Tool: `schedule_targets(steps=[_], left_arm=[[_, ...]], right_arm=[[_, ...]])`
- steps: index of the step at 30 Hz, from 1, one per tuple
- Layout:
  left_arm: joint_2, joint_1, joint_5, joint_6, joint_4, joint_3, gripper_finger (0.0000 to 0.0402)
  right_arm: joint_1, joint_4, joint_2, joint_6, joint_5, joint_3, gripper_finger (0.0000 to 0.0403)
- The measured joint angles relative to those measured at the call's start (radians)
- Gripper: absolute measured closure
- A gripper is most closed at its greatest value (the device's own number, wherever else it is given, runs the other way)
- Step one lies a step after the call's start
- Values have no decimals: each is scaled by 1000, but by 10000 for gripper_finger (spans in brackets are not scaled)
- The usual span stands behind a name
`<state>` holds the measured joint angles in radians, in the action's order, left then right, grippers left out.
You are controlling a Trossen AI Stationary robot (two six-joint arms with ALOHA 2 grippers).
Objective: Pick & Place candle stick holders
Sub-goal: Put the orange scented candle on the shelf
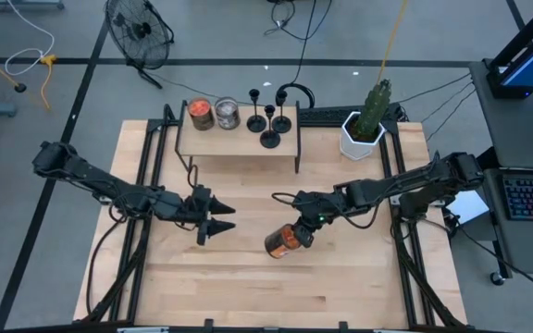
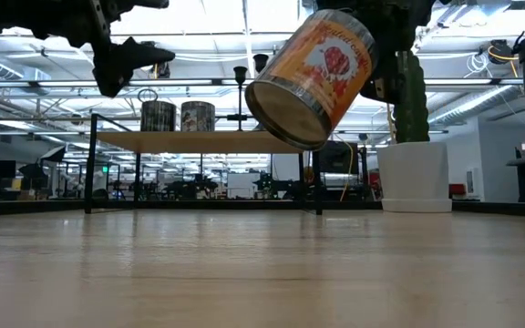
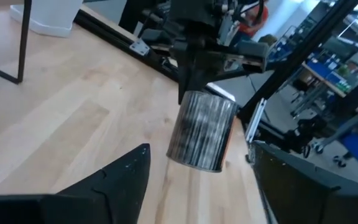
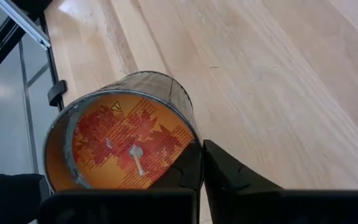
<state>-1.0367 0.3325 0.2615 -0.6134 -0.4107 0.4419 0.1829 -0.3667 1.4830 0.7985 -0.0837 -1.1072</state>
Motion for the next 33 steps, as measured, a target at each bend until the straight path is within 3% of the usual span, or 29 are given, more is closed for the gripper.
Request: schedule_targets(steps=[9,14,19,26,33], left_arm=[[-67,-1,0,-126,-69,0,9],[-149,-15,-67,-143,-146,18,22],[-244,-34,-137,-138,-134,114,4],[-376,-68,-228,-64,64,284,3],[-467,-91,-321,-39,99,402,2]], right_arm=[[0,15,0,-26,0,0,403],[0,63,0,-41,0,0,403],[-5,82,0,-52,-31,0,403],[-6,116,-1,-76,-103,0,403],[-6,106,-1,-109,-130,0,403]])
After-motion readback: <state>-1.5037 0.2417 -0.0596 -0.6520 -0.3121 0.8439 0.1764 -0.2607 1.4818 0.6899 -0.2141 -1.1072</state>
